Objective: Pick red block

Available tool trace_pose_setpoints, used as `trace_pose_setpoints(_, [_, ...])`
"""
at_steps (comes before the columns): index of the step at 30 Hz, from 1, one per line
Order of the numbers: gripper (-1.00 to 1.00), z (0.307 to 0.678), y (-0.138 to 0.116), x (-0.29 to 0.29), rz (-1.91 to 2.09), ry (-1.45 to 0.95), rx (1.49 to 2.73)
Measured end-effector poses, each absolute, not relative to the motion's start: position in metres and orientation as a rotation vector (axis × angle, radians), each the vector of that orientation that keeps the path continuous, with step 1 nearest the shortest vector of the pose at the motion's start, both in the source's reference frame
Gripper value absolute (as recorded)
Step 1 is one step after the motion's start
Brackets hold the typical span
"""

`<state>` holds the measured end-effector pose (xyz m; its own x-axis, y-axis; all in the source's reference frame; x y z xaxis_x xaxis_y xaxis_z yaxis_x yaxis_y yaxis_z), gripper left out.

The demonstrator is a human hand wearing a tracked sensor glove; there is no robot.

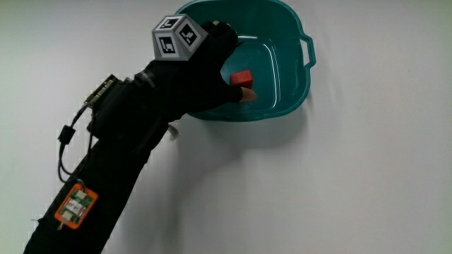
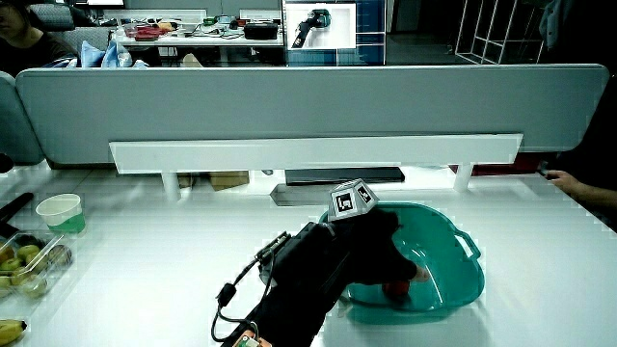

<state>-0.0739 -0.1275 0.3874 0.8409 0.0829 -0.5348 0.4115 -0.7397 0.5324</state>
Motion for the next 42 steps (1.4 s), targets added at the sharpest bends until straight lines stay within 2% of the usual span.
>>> trace_pose_setpoints(20, [0.0,0.438,-0.14,-0.063,-0.548,0.224,2.291])
trace_pose_setpoints(37, [0.0,0.467,-0.138,-0.057,-0.444,0.188,2.279])
trace_pose_setpoints(42, [0.03,0.465,-0.138,-0.056,-0.442,0.185,2.294])
